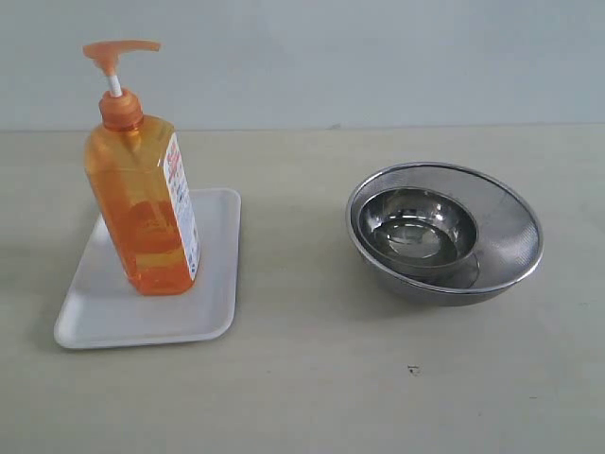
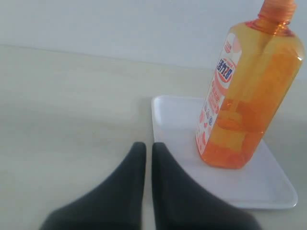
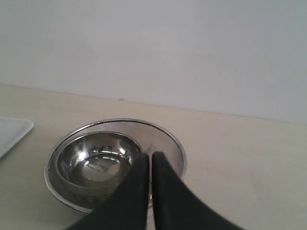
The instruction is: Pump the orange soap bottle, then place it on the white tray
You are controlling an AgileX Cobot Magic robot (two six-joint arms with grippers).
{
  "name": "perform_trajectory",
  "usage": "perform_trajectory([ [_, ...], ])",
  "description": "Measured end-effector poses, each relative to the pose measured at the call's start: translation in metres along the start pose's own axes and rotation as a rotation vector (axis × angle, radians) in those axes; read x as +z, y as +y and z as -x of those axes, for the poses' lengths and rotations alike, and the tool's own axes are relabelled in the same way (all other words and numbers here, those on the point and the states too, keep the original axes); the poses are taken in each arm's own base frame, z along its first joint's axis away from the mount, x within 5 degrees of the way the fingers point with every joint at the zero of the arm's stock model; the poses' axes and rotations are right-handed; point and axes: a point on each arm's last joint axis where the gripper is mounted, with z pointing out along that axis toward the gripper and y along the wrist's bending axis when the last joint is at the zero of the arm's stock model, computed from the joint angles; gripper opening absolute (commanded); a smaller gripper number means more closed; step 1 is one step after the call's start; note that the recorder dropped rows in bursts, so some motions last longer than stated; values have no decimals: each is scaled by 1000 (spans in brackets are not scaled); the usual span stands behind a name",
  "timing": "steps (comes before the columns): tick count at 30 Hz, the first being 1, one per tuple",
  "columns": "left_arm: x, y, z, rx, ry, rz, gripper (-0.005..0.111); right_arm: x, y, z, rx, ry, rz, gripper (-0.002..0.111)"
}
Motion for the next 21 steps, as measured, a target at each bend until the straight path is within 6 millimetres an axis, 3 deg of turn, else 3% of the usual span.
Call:
perform_trajectory([
  [21,0,0,0,0,0,0,5,-30,-8,-2,16,-76,-164,0],
])
